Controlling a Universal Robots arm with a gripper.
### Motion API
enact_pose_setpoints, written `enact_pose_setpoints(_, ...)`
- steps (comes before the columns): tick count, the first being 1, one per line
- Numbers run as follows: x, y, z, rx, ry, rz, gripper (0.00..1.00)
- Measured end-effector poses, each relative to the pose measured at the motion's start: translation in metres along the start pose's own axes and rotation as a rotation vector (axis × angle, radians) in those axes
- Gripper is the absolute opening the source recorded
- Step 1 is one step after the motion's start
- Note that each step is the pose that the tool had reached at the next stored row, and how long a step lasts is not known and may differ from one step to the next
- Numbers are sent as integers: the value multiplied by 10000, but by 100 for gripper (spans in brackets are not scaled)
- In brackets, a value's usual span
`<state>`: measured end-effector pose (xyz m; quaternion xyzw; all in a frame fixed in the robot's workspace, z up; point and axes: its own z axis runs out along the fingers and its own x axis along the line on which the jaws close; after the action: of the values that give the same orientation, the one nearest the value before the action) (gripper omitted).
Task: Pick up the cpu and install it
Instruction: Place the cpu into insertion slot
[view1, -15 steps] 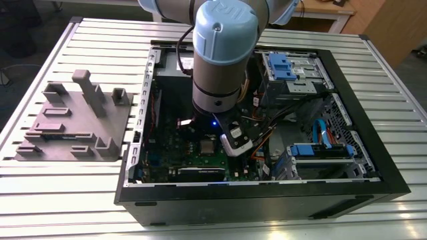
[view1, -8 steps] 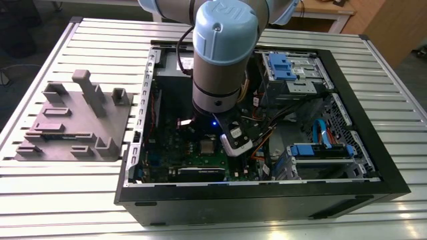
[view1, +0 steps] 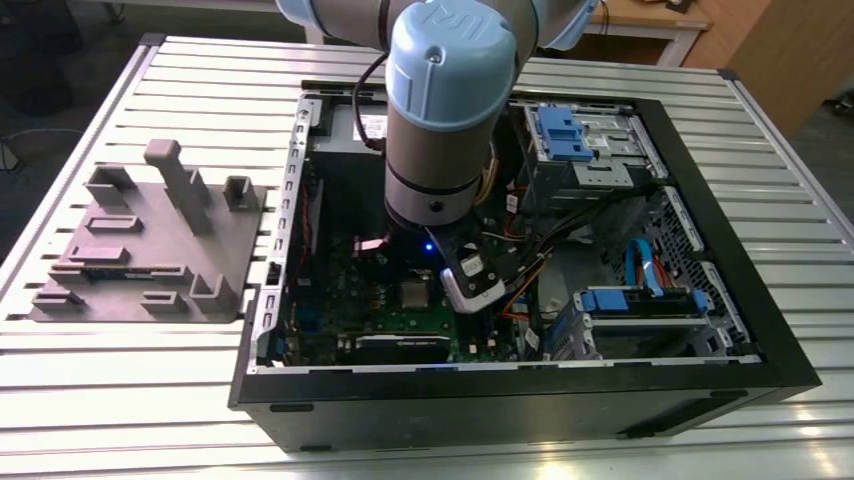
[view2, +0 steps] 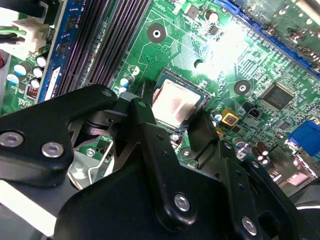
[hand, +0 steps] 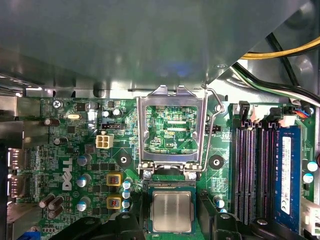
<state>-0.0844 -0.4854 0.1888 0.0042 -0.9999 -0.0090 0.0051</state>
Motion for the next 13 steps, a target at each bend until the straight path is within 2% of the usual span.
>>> enact_pose_setpoints(2,10,-3,1,-4,-1,1,53)
enact_pose_setpoints(3,10,-4,0,-1,-3,-2,47)
enact_pose_setpoints(13,12,-4,-6,-3,-1,-1,45)
